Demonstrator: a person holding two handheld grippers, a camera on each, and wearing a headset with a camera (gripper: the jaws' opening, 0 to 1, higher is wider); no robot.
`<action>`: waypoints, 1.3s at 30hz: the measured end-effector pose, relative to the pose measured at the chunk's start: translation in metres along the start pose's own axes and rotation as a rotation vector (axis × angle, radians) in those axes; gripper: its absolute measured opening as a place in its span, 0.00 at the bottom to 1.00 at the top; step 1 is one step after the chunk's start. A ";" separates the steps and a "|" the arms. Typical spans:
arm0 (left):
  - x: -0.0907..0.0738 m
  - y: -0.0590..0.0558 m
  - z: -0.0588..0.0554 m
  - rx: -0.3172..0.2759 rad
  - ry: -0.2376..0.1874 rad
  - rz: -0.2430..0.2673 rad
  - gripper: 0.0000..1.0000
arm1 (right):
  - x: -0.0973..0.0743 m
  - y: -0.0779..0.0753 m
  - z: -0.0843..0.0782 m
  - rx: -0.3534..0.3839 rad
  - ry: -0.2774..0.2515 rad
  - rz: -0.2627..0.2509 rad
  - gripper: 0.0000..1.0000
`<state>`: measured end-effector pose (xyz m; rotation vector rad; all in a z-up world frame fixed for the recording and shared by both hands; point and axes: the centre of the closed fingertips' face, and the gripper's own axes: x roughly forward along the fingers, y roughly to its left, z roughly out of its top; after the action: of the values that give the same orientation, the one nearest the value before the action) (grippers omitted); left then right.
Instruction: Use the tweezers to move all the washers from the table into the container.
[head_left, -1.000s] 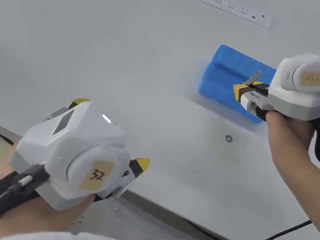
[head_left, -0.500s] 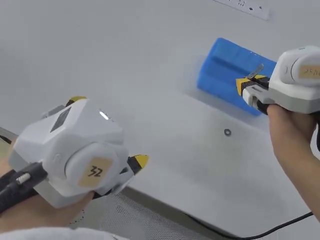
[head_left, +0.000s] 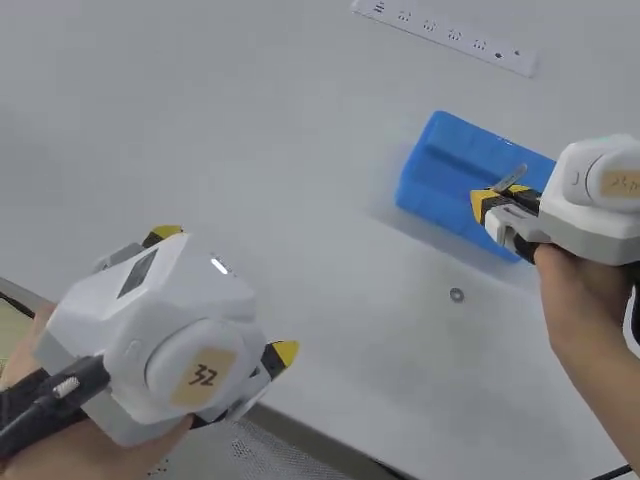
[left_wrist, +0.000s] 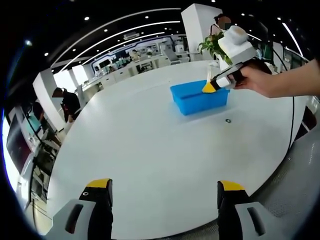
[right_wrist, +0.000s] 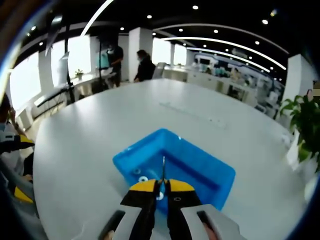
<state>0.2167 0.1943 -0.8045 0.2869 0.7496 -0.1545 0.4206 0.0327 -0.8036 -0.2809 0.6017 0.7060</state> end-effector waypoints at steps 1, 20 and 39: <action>0.000 0.000 0.000 0.000 -0.001 0.000 0.88 | -0.003 0.000 0.002 0.005 -0.005 0.000 0.04; -0.002 0.000 0.003 0.008 -0.023 0.002 0.88 | -0.068 0.020 -0.003 0.131 -0.092 0.005 0.04; -0.003 0.001 0.006 0.009 -0.037 0.013 0.87 | -0.065 0.050 -0.055 0.099 0.028 0.065 0.04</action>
<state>0.2185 0.1937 -0.7985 0.2964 0.7101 -0.1501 0.3245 0.0113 -0.8108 -0.1807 0.6731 0.7337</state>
